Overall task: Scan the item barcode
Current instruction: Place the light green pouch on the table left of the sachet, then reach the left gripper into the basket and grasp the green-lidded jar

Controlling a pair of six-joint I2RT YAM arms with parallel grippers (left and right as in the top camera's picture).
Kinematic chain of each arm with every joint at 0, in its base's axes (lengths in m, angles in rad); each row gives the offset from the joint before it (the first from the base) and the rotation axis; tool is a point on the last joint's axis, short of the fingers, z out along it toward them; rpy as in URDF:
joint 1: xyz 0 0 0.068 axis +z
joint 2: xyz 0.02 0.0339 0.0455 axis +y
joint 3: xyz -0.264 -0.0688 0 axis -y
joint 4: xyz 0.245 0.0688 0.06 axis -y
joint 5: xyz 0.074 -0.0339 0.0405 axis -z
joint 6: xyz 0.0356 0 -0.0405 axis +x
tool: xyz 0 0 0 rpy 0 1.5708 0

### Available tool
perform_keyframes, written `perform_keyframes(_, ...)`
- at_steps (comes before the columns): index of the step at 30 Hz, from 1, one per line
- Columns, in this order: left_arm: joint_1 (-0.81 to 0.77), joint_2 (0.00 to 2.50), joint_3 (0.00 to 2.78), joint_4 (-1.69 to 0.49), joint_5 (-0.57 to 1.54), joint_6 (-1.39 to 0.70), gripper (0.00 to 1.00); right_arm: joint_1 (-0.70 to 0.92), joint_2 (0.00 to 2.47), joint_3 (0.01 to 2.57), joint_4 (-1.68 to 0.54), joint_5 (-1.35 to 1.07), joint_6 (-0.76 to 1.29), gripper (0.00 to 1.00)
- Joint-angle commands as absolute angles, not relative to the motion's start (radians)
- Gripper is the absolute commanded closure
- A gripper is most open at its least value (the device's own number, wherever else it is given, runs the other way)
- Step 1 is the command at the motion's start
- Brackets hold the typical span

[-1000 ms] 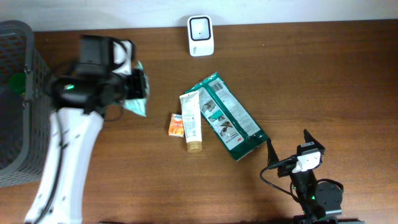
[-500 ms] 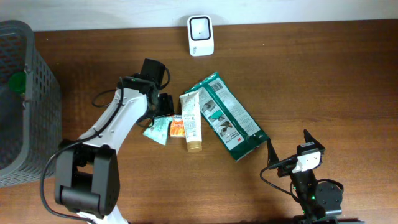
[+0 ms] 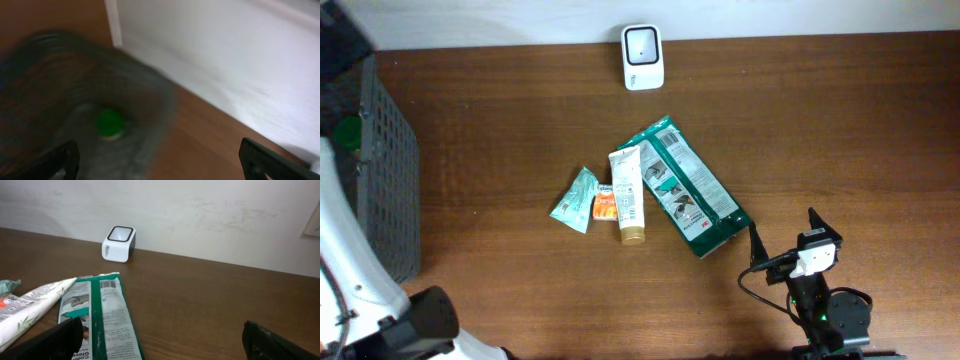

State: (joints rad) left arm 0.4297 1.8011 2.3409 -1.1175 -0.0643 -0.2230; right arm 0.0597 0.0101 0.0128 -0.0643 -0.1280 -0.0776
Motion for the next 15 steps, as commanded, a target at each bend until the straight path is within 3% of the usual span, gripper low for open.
perform_keyframes(1,0.591,1.873,2.34,-1.135,-0.063,-0.203,0.01,0.065,0.003,0.006,-0.065,-0.126,-0.07,0.02)
perform_keyframes(5,0.673,2.014,2.339,-1.138,0.026,-0.155,0.0,0.065,0.003,0.006,-0.065,-0.126,-0.07,0.02)
perform_keyframes(15,0.677,2.325,2.338,-1.123,0.162,0.039,0.01,0.065,0.003,0.006,-0.065,-0.126,-0.07,0.02)
